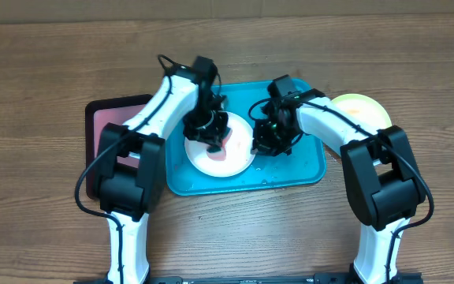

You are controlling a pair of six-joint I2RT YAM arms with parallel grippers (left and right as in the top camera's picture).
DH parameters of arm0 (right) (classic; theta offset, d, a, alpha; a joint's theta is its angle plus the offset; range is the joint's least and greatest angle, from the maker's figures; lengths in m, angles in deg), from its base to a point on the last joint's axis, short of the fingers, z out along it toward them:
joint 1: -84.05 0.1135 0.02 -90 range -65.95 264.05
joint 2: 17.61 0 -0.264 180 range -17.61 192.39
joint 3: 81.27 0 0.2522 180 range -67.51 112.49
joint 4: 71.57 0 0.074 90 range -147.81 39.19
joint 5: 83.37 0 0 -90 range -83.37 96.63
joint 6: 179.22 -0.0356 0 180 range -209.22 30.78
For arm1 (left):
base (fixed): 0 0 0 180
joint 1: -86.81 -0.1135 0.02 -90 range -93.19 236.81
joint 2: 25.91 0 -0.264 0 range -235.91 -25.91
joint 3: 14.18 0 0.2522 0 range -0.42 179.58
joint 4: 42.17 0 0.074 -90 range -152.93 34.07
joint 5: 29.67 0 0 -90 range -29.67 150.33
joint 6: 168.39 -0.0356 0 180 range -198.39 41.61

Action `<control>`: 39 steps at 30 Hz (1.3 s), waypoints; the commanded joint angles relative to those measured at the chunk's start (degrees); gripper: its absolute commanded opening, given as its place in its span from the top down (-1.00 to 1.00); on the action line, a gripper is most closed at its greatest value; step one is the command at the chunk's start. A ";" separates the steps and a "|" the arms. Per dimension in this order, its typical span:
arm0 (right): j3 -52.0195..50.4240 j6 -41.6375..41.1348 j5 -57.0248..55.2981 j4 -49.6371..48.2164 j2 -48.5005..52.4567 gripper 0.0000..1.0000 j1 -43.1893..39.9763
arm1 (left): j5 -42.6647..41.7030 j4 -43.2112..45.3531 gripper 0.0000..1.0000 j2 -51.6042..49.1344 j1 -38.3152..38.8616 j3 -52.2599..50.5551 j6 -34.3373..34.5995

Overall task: Clean dirty plates on tray and stack at the side
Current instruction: 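Scrub the white plate with the sponge while right gripper holds its rim, then lift the white plate with the right gripper and tilt it up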

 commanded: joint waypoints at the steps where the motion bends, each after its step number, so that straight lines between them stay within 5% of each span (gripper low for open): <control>1: -0.11 2.38 -3.30 1.88 -3.17 0.92 -2.32 | -1.77 0.20 0.92 -0.85 -3.23 3.21 3.80; 12: 0.81 0.98 -25.09 10.51 -13.33 0.93 -3.48 | 5.77 -5.22 0.91 -0.79 -2.43 10.27 3.19; 19: 1.62 -5.29 -44.70 15.82 -21.68 0.93 -1.20 | 12.13 -5.11 0.91 -0.81 -0.61 9.88 9.42; 28: 1.60 -13.46 -76.19 20.37 -31.26 0.93 11.39 | 13.57 -4.59 0.92 -0.81 0.39 9.75 10.97; 39: 1.60 -19.39 -97.44 27.32 -31.34 0.93 25.57 | 13.55 -3.80 0.91 -0.83 0.92 8.74 11.80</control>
